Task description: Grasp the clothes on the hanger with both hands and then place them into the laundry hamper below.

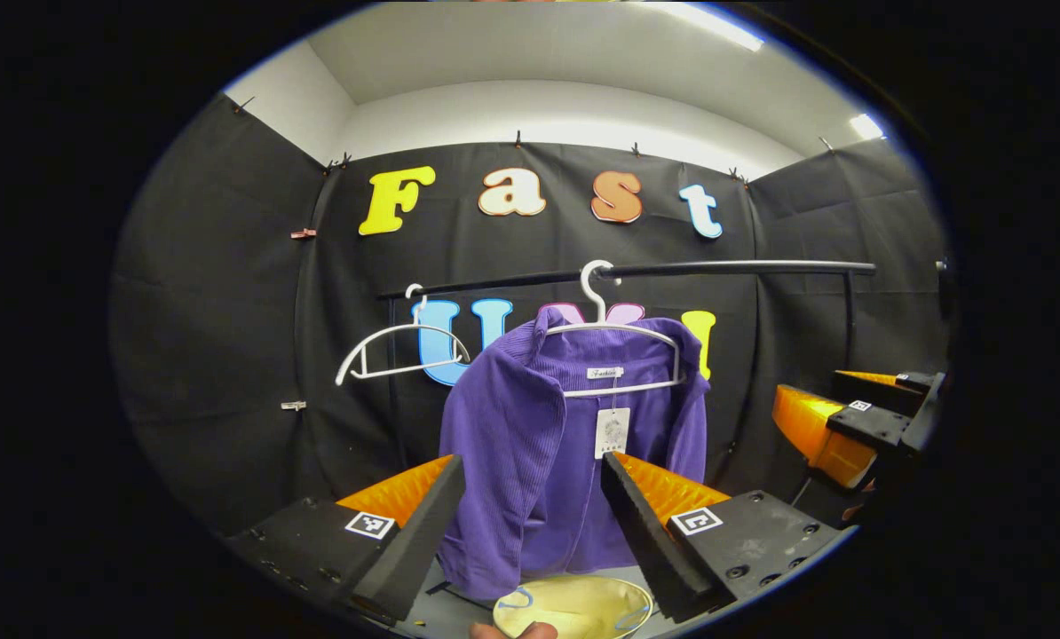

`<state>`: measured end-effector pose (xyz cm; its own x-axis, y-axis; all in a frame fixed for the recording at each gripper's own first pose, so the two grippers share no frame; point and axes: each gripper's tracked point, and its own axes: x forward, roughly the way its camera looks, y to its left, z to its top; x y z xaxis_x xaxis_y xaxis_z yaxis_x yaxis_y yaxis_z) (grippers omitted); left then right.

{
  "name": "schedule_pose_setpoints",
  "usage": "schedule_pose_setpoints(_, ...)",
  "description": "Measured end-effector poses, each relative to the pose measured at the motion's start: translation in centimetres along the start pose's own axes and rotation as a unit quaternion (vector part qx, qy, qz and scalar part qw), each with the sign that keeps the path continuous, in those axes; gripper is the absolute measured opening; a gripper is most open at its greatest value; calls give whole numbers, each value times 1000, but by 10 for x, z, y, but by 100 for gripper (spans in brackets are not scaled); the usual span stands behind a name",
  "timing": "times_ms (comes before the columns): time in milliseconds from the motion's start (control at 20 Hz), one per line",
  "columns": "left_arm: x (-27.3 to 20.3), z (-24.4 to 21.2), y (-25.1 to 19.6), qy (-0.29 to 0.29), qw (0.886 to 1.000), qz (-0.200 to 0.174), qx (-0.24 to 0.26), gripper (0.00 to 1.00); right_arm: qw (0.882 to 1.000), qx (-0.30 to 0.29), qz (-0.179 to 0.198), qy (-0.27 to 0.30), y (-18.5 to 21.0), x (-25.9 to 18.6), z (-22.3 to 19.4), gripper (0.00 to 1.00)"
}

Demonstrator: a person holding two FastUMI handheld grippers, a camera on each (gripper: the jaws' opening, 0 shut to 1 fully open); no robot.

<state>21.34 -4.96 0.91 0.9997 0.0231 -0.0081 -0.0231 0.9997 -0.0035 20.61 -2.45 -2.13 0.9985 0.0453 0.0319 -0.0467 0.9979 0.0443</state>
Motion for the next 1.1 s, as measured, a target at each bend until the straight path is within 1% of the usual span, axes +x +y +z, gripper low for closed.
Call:
schedule_pose_setpoints(50, 14, -1, -2, 2, 1000, 4, 2, 99, 1000, 1, 7, 1, 2, 13, -5, 98)
schedule_pose_setpoints(100, 28, -2, -4, 3, 1000, 9, 4, 97, 1000, -1, 11, 2, 2, 26, -9, 98)
schedule_pose_setpoints(250, 65, -1, -7, 3, 1000, 23, 4, 97, 1000, -6, 23, 4, 6, 62, -19, 98)
schedule_pose_setpoints(300, 76, -1, -8, 2, 1000, 28, 4, 99, 1000, -6, 27, 6, 6, 72, -23, 96)
schedule_pose_setpoints(350, 87, 1, -7, 1, 999, 34, 4, 97, 1000, -6, 30, 8, 7, 81, -26, 98)
schedule_pose_setpoints(450, 108, 1, -4, -2, 999, 45, 8, 97, 999, -5, 35, 5, 10, 99, -30, 98)
schedule_pose_setpoints(650, 142, 3, 9, -14, 997, 76, 15, 97, 999, -5, 38, 0, 10, 129, -39, 98)
schedule_pose_setpoints(750, 154, 0, 12, -15, 996, 82, 18, 97, 999, -3, 33, -4, 10, 141, -43, 98)
schedule_pose_setpoints(800, 157, -2, 12, -14, 996, 82, 19, 99, 999, -1, 34, -5, 12, 147, -45, 98)
schedule_pose_setpoints(850, 161, -2, 11, -14, 996, 81, 21, 99, 999, -1, 34, -1, 14, 152, -50, 98)
schedule_pose_setpoints(900, 162, -2, 12, -15, 996, 84, 25, 97, 999, -3, 37, 2, 16, 157, -55, 95)
schedule_pose_setpoints(950, 163, -1, 16, -17, 995, 90, 29, 91, 999, -5, 43, 2, 18, 159, -55, 93)
schedule_pose_setpoints(1000, 164, -2, 21, -18, 995, 98, 33, 84, 999, -3, 46, -2, 19, 163, -55, 79)
schedule_pose_setpoints(1050, 166, -3, 23, -15, 994, 101, 35, 70, 999, 1, 53, -8, 22, 166, -52, 66)
schedule_pose_setpoints(1100, 168, -5, 24, -10, 995, 97, 36, 56, 999, -1, 53, -6, 22, 170, -54, 52)
